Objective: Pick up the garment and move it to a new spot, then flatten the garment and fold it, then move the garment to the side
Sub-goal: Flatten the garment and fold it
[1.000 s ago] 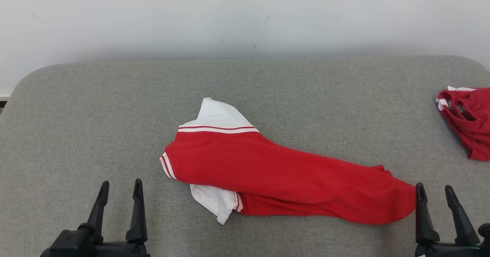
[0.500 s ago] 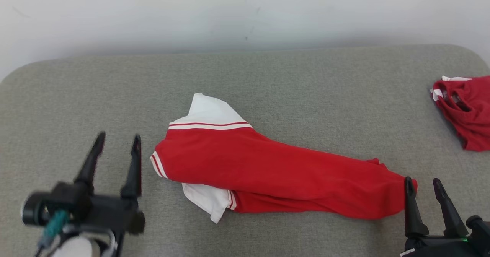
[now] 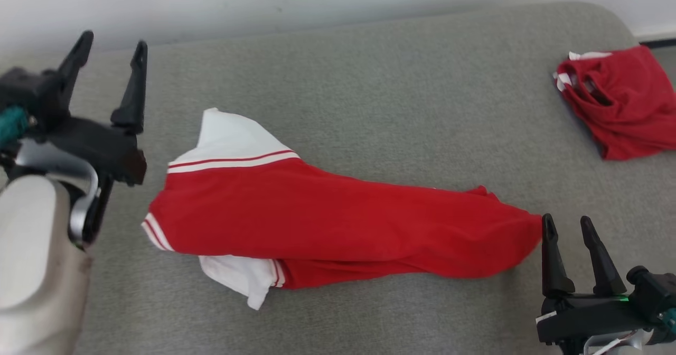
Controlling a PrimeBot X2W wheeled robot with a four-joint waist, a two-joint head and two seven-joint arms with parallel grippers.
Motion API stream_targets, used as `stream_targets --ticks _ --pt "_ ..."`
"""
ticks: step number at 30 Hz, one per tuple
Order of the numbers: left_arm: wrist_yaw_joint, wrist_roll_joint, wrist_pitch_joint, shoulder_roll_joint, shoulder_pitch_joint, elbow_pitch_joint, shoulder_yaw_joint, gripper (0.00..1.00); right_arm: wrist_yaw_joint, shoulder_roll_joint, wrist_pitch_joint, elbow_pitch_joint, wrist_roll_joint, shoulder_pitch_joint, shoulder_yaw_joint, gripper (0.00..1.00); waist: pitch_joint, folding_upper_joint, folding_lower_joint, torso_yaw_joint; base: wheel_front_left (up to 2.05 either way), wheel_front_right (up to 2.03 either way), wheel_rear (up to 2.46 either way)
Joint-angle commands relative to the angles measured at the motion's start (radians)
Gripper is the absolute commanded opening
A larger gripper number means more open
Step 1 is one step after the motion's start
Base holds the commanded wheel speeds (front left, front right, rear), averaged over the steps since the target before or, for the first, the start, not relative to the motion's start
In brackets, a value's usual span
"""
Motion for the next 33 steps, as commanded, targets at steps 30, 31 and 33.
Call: stream_targets --ticks 30,31,33 --pt "0.002 -0.333 0.396 0.134 -0.262 0.532 -0.395 0.97 -0.003 0.027 -0.006 0.006 0.018 -0.1 -0.001 1.0 0.194 -0.0001 -0.0001 -0.202 0.0 0.0 0.0" --pt "0.002 -0.344 0.402 0.132 -0.262 0.529 -0.404 0.48 -0.003 0.027 -0.006 0.006 0.018 -0.101 -0.001 1.0 0.194 -0.0001 -0.0001 -0.201 0.0 0.0 0.0" --pt "0.0 -0.358 0.403 0.139 -0.27 0.513 -0.434 0.0 -0.003 0.028 -0.006 0.006 0.017 -0.101 -0.001 1.0 0.194 -0.0001 -0.0001 -0.201 0.0 0.0 0.0"
